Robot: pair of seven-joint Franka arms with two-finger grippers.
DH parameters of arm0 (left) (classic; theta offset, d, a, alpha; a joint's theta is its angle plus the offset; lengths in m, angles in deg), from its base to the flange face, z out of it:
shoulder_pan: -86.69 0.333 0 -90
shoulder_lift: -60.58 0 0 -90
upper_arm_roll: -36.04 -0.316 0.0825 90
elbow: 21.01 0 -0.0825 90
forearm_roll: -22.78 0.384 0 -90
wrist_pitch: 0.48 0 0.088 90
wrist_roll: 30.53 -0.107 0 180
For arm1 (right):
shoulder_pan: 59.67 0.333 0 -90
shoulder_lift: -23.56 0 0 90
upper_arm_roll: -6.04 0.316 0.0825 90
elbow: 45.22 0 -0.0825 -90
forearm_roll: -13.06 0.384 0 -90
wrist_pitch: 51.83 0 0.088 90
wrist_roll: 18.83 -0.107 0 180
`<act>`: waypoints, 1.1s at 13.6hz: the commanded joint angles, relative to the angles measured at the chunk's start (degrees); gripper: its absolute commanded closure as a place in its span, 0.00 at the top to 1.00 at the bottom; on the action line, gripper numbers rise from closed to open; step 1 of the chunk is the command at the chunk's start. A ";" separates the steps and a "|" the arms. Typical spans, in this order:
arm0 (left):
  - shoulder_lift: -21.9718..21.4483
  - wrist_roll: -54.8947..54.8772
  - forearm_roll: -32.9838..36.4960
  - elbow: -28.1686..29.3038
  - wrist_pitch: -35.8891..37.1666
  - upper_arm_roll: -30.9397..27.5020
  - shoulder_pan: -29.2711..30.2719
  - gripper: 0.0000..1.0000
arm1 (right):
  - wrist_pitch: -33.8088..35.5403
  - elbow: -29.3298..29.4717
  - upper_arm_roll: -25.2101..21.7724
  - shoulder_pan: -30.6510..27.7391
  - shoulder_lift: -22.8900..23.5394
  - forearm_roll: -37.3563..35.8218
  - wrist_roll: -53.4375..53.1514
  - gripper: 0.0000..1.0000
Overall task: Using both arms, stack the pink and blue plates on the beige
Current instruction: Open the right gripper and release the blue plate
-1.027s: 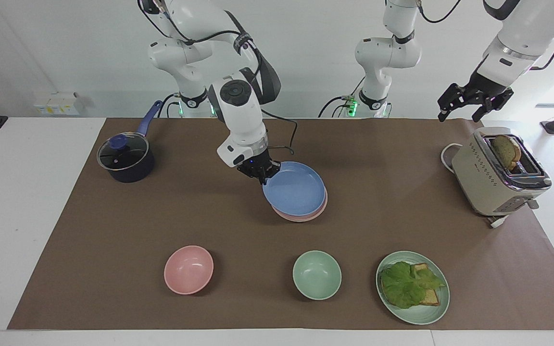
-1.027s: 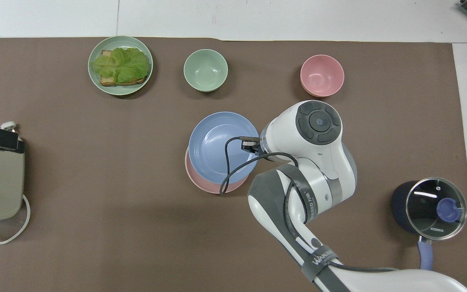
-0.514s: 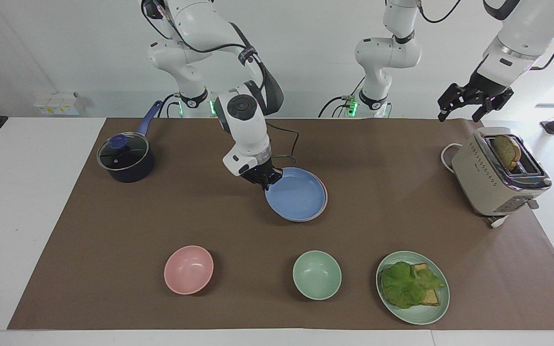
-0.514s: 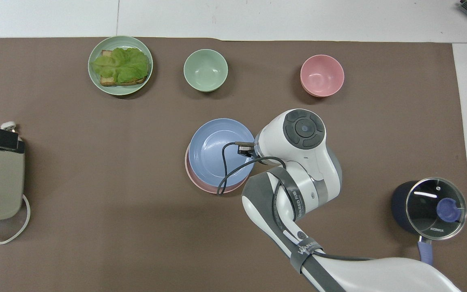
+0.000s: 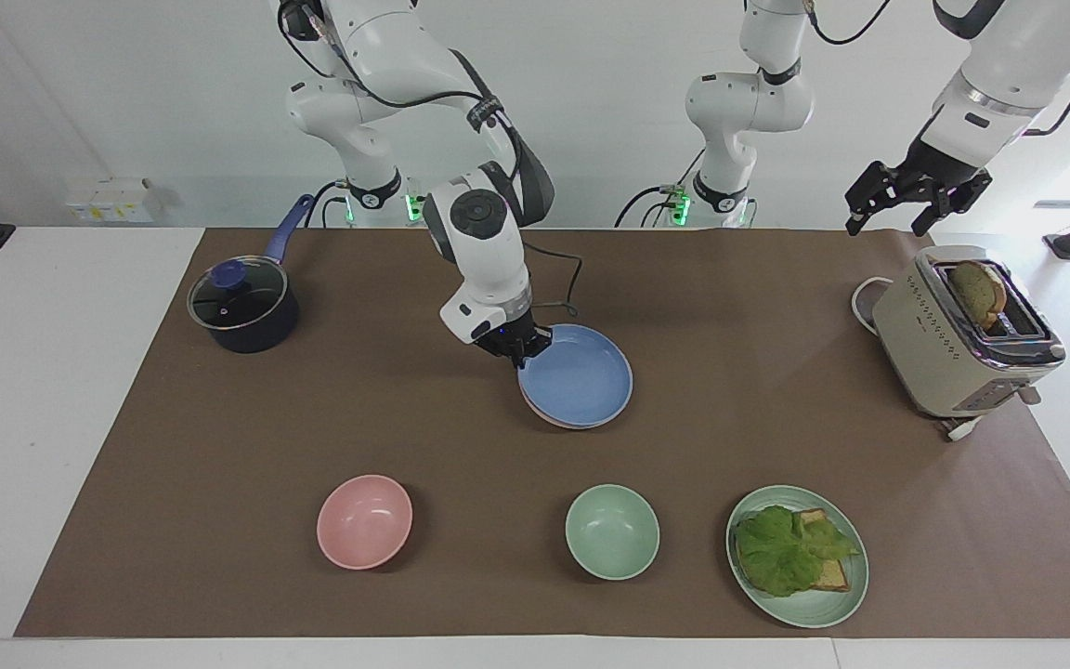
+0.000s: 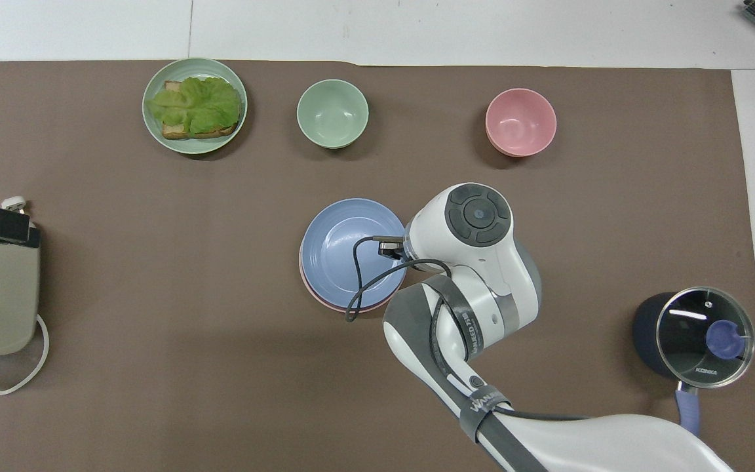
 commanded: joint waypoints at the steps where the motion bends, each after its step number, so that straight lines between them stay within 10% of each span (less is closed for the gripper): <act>1: -0.43 -0.59 1.30 -0.01 0.76 0.53 0.46 1.00 | -1.62 -0.95 -0.15 0.17 -0.20 1.41 0.30 0.23; 3: -0.43 -0.59 1.30 -0.01 0.76 0.53 0.55 1.00 | -1.54 -0.68 -0.15 0.08 -0.11 1.41 0.39 0.56; 4: -0.43 -0.59 1.30 -0.01 0.76 0.53 0.46 1.00 | -1.62 -0.34 -0.24 -0.01 -0.02 0.97 0.48 0.92; 5: -0.43 -0.59 1.30 -0.01 0.76 0.53 0.55 1.00 | -1.62 0.36 -0.24 -0.18 -0.02 0.62 0.48 1.00; 15: -0.43 -0.59 1.30 -0.01 0.76 0.53 0.55 1.00 | 7.32 3.35 -0.85 -13.53 -9.51 -1.75 13.82 1.00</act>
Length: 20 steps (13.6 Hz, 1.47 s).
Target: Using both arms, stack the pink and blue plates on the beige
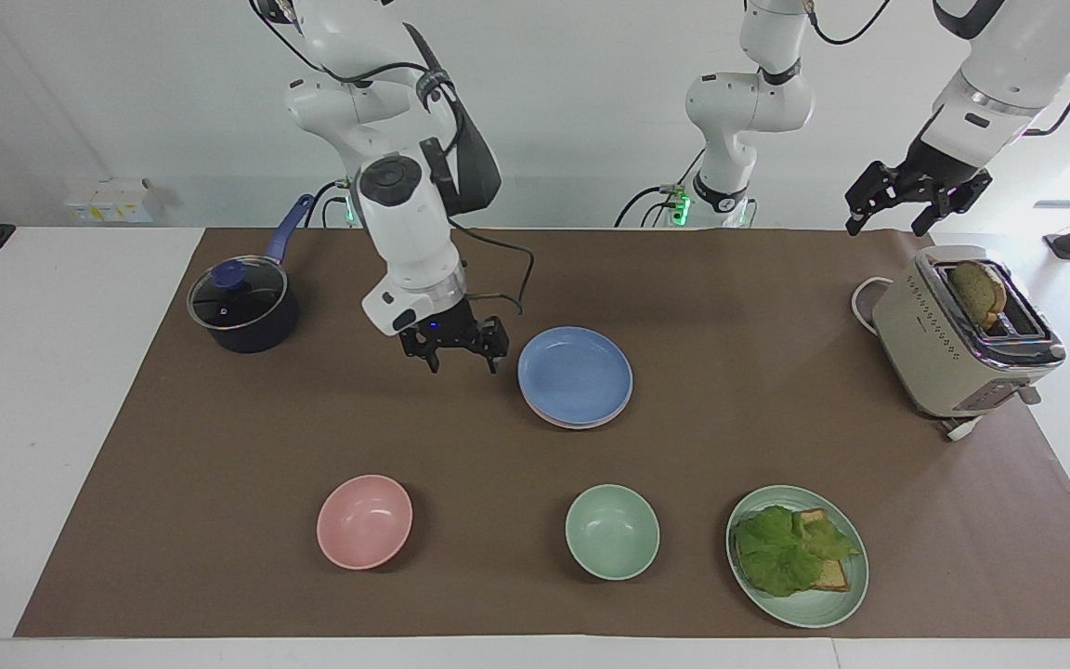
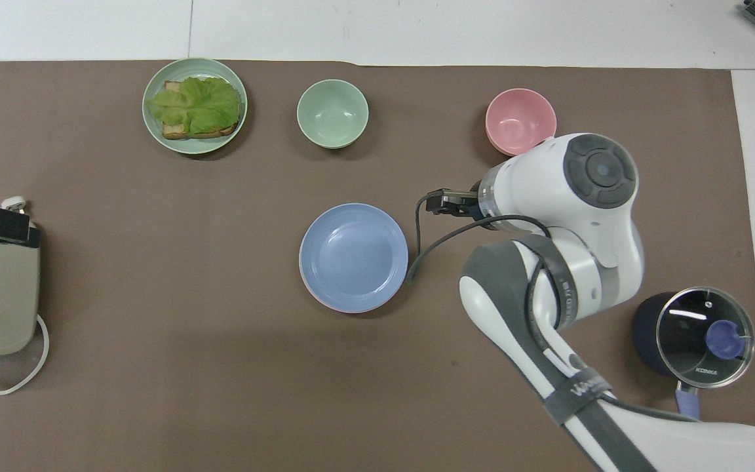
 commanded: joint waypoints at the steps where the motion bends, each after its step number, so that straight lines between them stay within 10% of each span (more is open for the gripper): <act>1: -0.52 -0.59 1.30 -0.01 0.76 0.52 0.55 1.00 | 5.58 1.74 0.36 -4.79 -2.71 -1.72 5.26 1.00; 20: -0.43 -0.59 1.30 -0.01 0.76 0.52 0.46 1.00 | 38.30 15.82 0.19 -17.64 -13.52 -7.97 19.08 1.00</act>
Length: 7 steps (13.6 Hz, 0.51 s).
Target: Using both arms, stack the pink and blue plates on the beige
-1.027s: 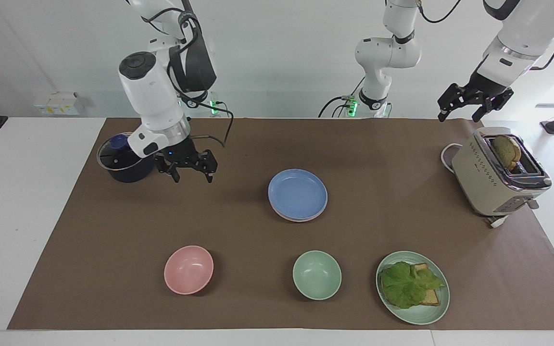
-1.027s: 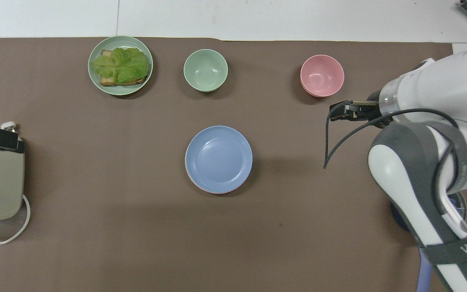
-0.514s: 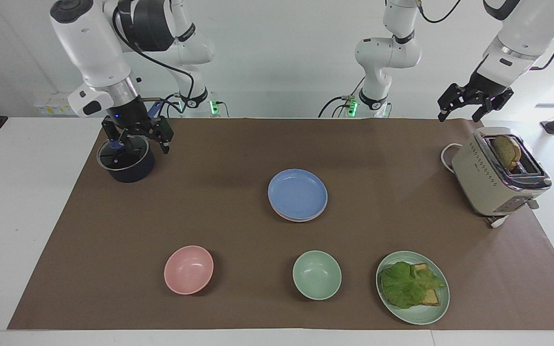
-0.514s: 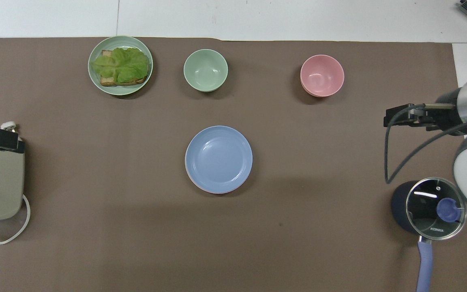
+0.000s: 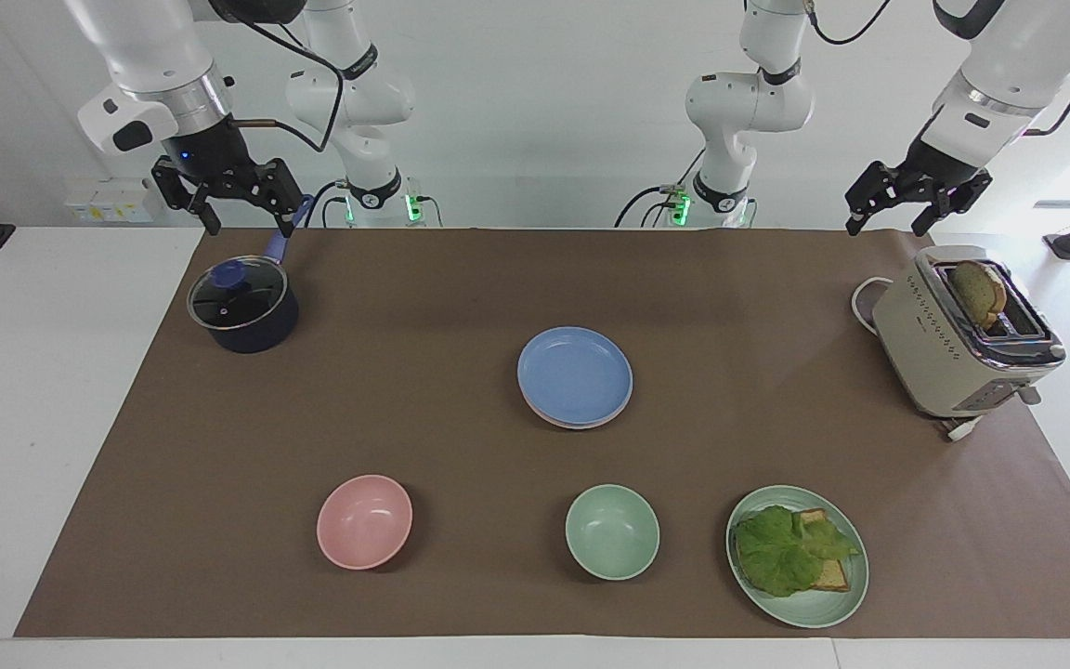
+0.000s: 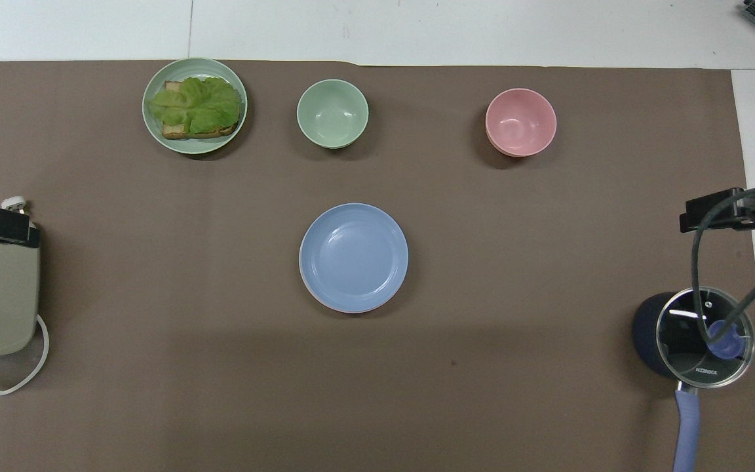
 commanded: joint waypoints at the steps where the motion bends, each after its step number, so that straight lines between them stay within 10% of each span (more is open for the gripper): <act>1: -0.43 -0.59 1.30 -0.01 0.76 0.52 0.55 1.00 | -0.35 -1.72 0.38 -0.74 -1.21 -0.13 1.50 1.00; 7: -0.43 -0.59 1.30 -0.01 0.76 0.52 0.55 1.00 | -0.70 -4.80 0.11 -2.33 -3.23 -0.65 6.51 1.00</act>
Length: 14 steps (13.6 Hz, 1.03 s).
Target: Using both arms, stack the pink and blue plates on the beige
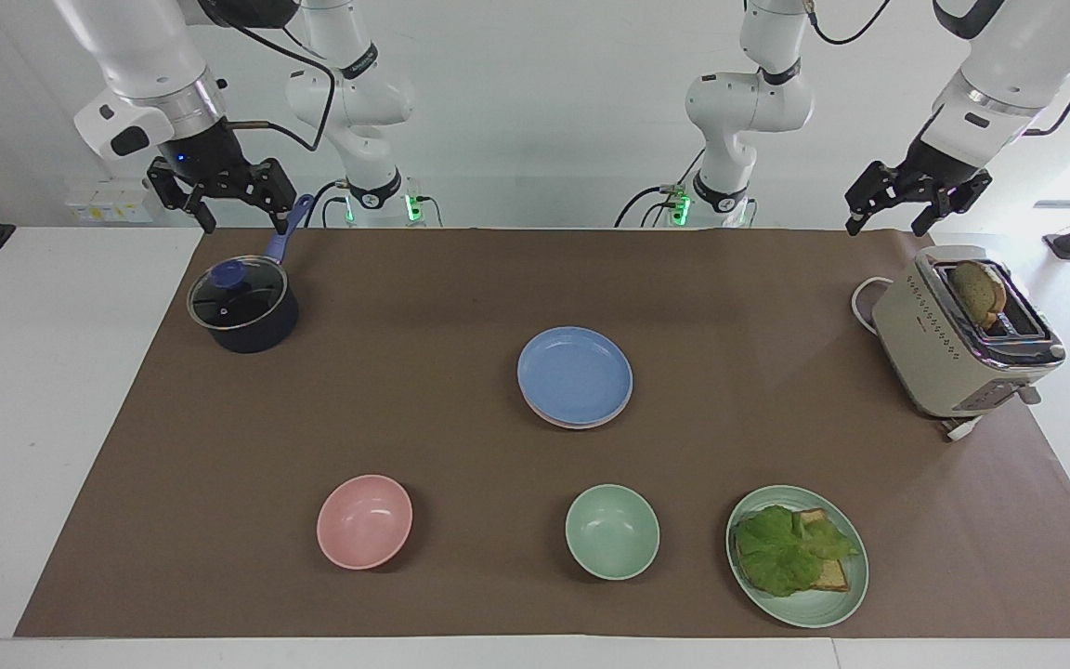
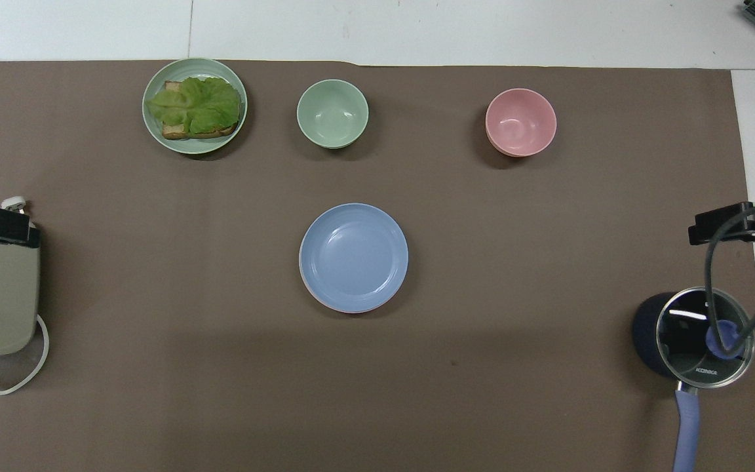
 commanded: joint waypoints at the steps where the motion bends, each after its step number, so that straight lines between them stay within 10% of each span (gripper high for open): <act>1: -0.43 -0.59 1.30 -0.01 0.76 0.52 0.55 1.00 | -0.09 -1.85 0.39 -0.79 -1.69 -0.54 1.98 1.00; 14: -0.43 -0.59 1.30 -0.01 0.76 0.52 0.55 1.00 | -1.74 -4.31 0.57 0.17 -2.57 -0.98 -0.82 1.00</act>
